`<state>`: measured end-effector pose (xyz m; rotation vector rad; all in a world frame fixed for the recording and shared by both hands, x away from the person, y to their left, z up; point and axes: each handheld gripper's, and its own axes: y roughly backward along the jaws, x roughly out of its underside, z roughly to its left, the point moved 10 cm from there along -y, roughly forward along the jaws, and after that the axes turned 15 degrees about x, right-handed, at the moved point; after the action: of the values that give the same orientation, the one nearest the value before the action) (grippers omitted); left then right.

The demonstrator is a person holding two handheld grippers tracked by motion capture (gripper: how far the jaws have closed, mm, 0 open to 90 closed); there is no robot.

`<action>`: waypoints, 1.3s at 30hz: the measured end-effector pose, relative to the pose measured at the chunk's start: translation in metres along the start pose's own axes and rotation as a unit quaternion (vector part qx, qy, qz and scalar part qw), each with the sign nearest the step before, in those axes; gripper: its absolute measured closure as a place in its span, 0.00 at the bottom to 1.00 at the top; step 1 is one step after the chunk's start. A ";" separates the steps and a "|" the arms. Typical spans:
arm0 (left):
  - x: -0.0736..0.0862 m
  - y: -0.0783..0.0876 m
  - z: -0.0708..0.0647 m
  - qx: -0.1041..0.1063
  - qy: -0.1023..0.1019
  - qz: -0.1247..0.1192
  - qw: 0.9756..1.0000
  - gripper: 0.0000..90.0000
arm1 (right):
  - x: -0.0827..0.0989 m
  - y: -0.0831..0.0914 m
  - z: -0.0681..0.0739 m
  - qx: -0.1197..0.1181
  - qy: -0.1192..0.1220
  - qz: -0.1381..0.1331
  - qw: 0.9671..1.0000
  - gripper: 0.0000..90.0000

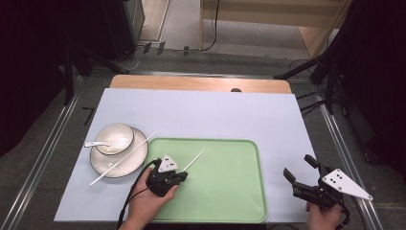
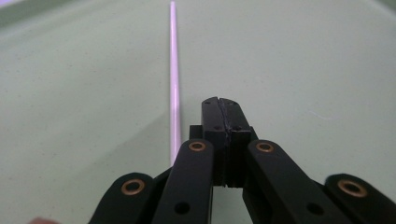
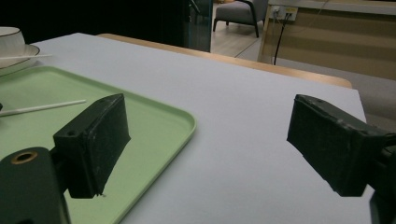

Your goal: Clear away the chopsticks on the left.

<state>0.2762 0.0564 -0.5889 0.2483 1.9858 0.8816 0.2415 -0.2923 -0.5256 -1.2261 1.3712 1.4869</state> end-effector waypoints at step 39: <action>0.037 0.060 0.052 -0.107 0.070 -0.005 0.992 1.00 | 0.000 -0.001 0.002 -0.004 -0.001 0.002 1.000 0.14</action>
<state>0.2875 0.1430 -0.5902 0.0544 1.9986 1.1242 0.2424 -0.2905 -0.5259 -1.2271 1.3693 1.4965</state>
